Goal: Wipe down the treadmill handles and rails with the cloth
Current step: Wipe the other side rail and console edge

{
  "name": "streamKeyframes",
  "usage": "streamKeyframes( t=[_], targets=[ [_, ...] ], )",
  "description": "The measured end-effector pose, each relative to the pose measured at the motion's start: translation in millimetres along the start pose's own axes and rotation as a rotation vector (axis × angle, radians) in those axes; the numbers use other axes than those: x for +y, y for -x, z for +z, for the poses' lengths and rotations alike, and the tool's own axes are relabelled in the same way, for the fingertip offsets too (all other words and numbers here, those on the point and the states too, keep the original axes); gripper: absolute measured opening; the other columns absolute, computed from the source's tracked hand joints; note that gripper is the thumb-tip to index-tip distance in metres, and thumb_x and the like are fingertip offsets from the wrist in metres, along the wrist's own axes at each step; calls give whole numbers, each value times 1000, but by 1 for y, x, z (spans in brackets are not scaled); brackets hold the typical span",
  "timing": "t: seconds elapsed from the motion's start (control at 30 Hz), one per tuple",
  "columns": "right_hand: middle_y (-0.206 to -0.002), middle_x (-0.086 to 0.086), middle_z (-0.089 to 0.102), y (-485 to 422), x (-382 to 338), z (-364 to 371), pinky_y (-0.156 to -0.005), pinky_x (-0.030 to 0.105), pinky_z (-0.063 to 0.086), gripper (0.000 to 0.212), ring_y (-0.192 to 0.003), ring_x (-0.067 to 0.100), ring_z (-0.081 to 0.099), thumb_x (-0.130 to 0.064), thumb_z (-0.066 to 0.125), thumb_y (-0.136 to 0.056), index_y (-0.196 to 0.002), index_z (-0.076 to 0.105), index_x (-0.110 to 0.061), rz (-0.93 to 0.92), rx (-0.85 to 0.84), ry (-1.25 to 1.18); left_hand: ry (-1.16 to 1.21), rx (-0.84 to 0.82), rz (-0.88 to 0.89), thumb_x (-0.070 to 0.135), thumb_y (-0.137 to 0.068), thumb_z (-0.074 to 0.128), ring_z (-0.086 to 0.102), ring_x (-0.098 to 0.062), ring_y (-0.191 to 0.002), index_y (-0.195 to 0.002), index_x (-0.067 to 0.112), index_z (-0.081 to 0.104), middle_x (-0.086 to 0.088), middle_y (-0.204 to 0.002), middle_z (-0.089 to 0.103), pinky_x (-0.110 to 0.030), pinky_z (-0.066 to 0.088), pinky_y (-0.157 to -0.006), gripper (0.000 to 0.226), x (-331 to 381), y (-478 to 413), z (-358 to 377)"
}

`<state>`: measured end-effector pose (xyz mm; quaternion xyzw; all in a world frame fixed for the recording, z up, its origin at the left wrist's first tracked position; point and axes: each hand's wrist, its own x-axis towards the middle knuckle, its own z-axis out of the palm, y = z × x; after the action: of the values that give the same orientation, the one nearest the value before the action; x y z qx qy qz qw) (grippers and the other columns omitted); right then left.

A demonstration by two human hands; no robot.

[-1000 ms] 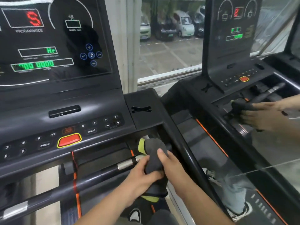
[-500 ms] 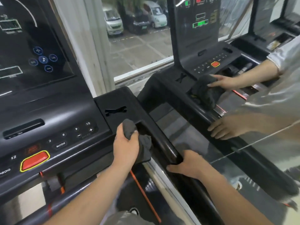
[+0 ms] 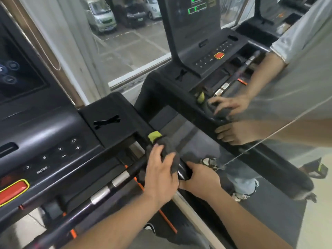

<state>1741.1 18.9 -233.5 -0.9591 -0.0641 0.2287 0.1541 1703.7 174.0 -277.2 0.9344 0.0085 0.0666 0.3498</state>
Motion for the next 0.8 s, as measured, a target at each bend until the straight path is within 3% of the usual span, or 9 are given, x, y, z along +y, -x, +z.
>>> streamKeyframes(
  t=[0.13,0.23,0.3,0.37,0.5,0.57,0.63,0.73,0.8],
  targets=[
    [-121,-13,71,-4,20,-2,-97,33,54,83,-111,8,66,-75,72,-61,-132,62,-33,-45,-107,-210,-147,-256,381,32,-87,63,34,-24,-151,-138,24,61,-6,-152,49,-47,20,-127,51,-33,-26,-25],
    [-127,-7,69,8,42,-8,-108,28,47,55,-116,6,63,-48,75,-88,-135,63,-21,-5,-146,-493,-322,-222,244,53,-88,49,44,-26,-144,-138,23,62,-4,-148,54,-53,21,-126,60,-38,-66,-44],
    [-97,-2,75,22,60,-8,-94,28,52,24,-94,8,66,-40,59,-102,-105,75,-21,70,-22,-593,-312,-190,76,57,-87,43,42,-26,-145,-137,20,63,-4,-148,53,-51,14,-127,65,-22,-67,-33],
    [-74,-5,69,36,80,-3,-84,30,48,33,-82,13,63,-34,56,-104,-78,73,-21,158,63,-756,-298,-131,44,51,-85,45,44,-30,-145,-132,15,66,-8,-145,58,-49,11,-127,63,8,-40,-6],
    [-90,-3,79,69,115,-2,-90,30,49,34,-97,16,70,-21,50,-103,-85,77,-10,238,66,-1040,-266,-314,504,38,-81,59,50,-26,-139,-129,16,67,-6,-139,63,-48,17,-127,53,59,38,36],
    [-101,8,78,89,134,-4,-96,36,52,38,-109,25,69,-28,48,-102,-97,76,-3,240,75,-1040,-287,-370,622,38,-84,62,52,-22,-137,-131,18,66,-6,-137,64,-48,23,-126,51,56,34,35],
    [-114,22,67,108,157,-2,-103,51,47,45,-116,40,60,-35,47,-102,-109,63,6,240,85,-977,-373,-338,519,43,-88,59,56,-22,-132,-130,19,66,-3,-132,66,-47,22,-126,49,51,17,33],
    [-117,27,62,137,188,6,-97,47,51,54,-113,44,57,-42,46,-105,-111,59,10,252,102,-938,-391,-207,186,50,-87,46,60,-29,-123,-118,15,70,-6,-119,69,-51,23,-124,53,73,15,43],
    [-113,31,61,155,201,14,-98,54,48,69,-108,47,57,-55,46,-101,-107,58,14,214,150,-936,-398,-183,94,49,-80,44,63,-31,-114,-105,15,73,-8,-108,72,-49,23,-122,52,108,39,66]
  ],
)
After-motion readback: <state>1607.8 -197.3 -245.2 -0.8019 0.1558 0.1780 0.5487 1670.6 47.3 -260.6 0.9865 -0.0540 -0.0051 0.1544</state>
